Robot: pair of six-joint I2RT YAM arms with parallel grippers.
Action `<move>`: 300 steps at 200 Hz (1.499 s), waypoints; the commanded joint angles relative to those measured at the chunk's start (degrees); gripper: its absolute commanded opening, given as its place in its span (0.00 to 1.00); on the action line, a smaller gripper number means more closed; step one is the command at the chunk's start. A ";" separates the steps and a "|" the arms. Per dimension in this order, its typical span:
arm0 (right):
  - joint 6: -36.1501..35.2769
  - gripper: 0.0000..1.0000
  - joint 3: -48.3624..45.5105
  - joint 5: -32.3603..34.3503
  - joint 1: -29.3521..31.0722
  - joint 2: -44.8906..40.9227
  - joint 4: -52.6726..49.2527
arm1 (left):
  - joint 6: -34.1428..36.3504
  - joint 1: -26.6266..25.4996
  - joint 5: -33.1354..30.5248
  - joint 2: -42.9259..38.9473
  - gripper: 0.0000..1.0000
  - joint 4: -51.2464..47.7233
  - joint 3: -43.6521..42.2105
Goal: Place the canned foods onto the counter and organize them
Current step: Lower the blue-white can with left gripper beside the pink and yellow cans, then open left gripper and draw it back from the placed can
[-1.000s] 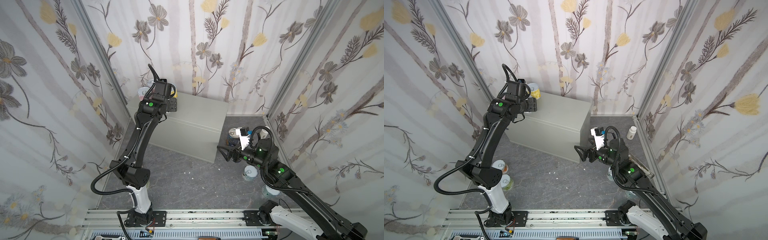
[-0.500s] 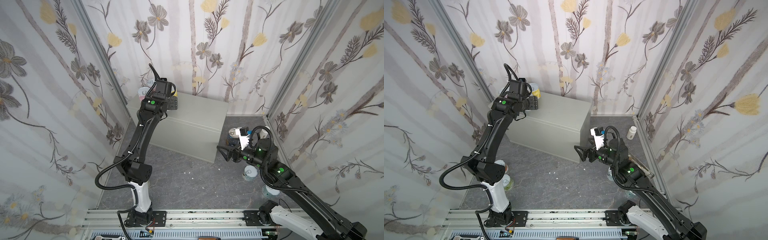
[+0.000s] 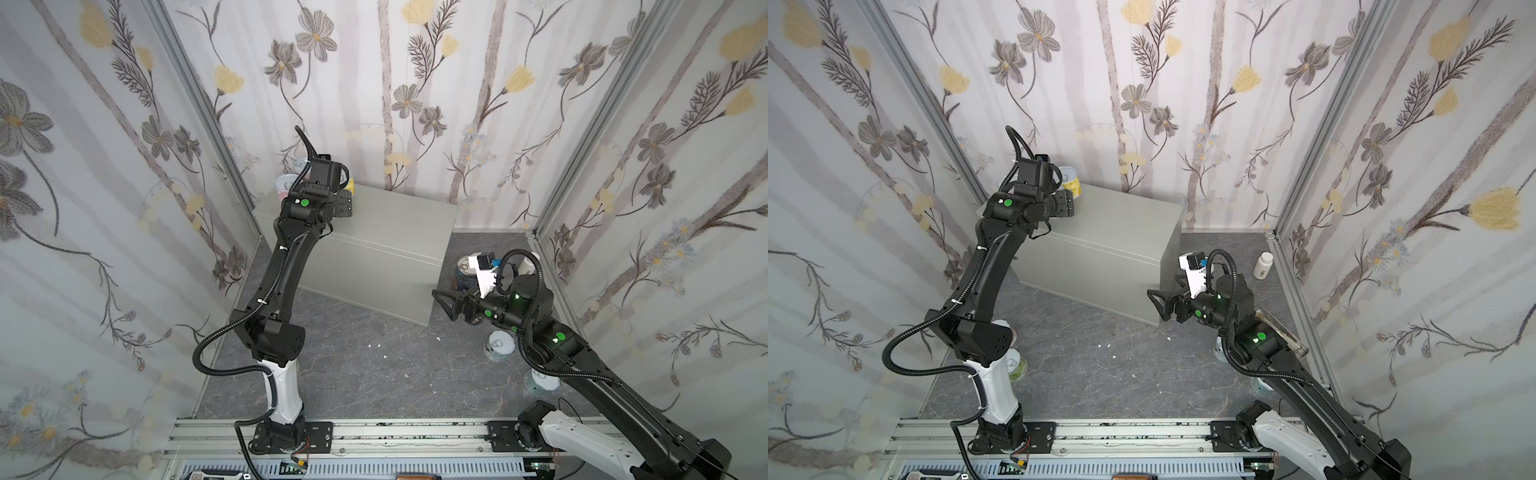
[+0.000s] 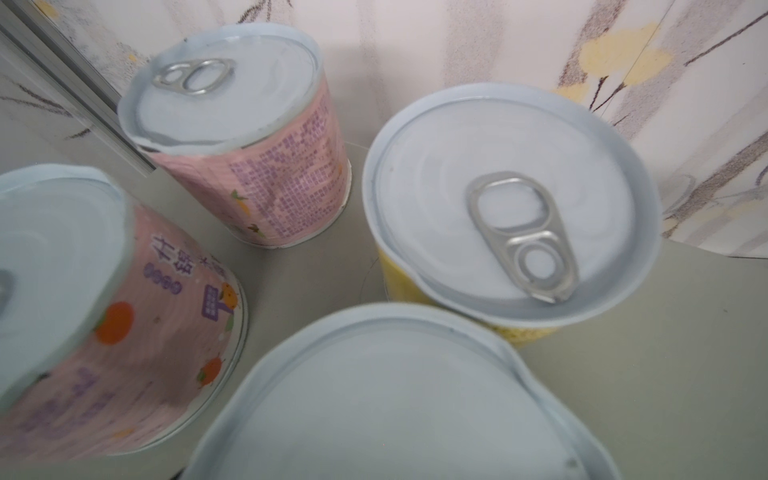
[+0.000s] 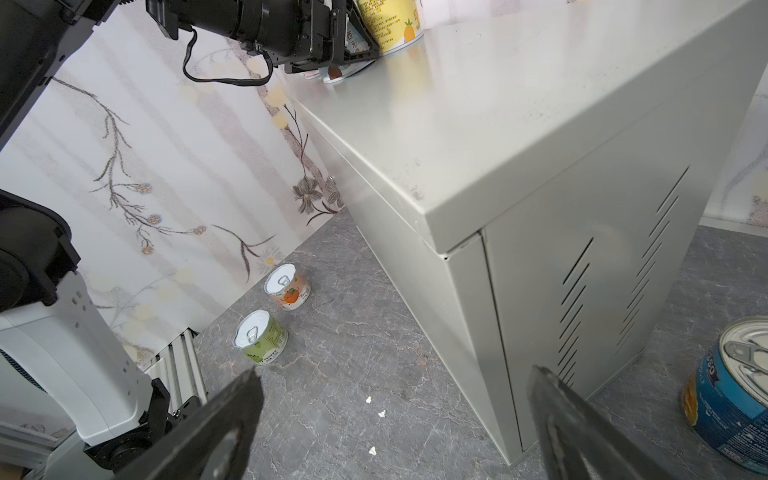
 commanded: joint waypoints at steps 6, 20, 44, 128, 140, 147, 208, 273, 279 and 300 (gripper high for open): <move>-0.03 1.00 0.67 -0.56 0.08 0.24 0.06 | 0.47 0.20 -2.16 0.25 0.81 1.26 0.58; -0.04 1.00 0.70 -0.41 0.05 0.29 0.02 | 0.09 0.07 -1.95 0.20 0.83 1.25 0.77; -0.03 1.00 0.80 -0.45 0.05 0.18 -0.07 | 0.22 -0.36 -1.63 -0.11 0.92 1.25 1.51; 0.05 1.00 0.79 -0.65 0.20 -0.07 -0.35 | 0.55 -1.60 -3.83 -3.24 0.95 1.26 5.32; 0.07 1.00 0.72 -0.37 0.23 0.03 -0.42 | 1.12 -2.09 -5.11 -4.20 0.95 1.25 5.28; 0.05 1.00 0.79 -0.29 0.25 0.00 -0.51 | 1.48 -2.47 -5.85 -4.83 0.95 1.25 5.25; 0.80 1.00 1.32 -0.66 0.33 -0.40 -0.69 | 0.90 -7.96 -3.06 -9.00 0.84 1.47 7.37; 1.56 1.00 -0.12 0.02 0.43 -2.59 -0.95 | -2.23 -13.15 7.89 -0.68 0.69 2.98 12.67; 1.63 1.00 -0.29 0.06 0.42 -2.82 -0.91 | -2.39 -13.15 8.14 0.35 0.69 3.24 13.27; 1.55 1.00 -0.91 0.25 0.42 -3.13 -0.69 | -2.63 -13.02 8.51 3.55 0.65 5.25 14.93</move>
